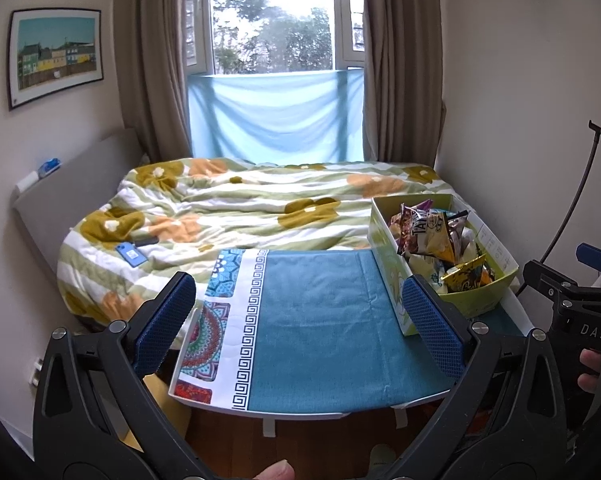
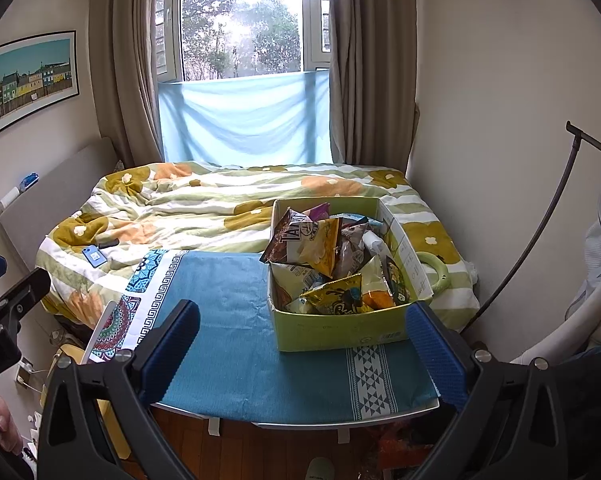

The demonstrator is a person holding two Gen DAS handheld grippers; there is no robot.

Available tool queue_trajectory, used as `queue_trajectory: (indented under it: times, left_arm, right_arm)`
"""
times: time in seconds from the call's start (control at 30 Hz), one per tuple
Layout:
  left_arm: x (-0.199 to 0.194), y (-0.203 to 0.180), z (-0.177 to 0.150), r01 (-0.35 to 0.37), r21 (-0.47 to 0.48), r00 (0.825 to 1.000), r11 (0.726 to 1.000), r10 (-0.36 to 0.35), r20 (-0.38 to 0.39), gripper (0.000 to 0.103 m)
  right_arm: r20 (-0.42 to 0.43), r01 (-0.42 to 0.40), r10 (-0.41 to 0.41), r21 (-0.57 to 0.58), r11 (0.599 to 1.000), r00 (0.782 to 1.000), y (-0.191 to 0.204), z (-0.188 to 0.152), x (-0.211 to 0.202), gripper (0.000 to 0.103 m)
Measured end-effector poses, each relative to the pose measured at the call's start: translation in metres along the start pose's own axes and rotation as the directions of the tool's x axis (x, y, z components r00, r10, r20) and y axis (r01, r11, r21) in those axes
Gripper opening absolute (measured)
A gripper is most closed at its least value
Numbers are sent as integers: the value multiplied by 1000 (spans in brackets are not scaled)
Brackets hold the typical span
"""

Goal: Organize snacks

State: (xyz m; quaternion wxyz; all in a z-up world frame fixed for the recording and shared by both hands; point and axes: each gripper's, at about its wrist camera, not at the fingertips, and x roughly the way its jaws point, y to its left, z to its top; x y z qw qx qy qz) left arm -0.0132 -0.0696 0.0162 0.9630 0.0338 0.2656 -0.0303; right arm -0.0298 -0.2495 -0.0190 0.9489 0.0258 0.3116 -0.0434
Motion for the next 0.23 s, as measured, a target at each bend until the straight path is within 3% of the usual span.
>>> queue_trajectory:
  times: [0.23]
  left_arm:
    - [1,-2,1,25,-15,1000,1000,-25,13,102]
  right_arm:
    - [-1,3,-3,0,1000,1000,0,0,1,102]
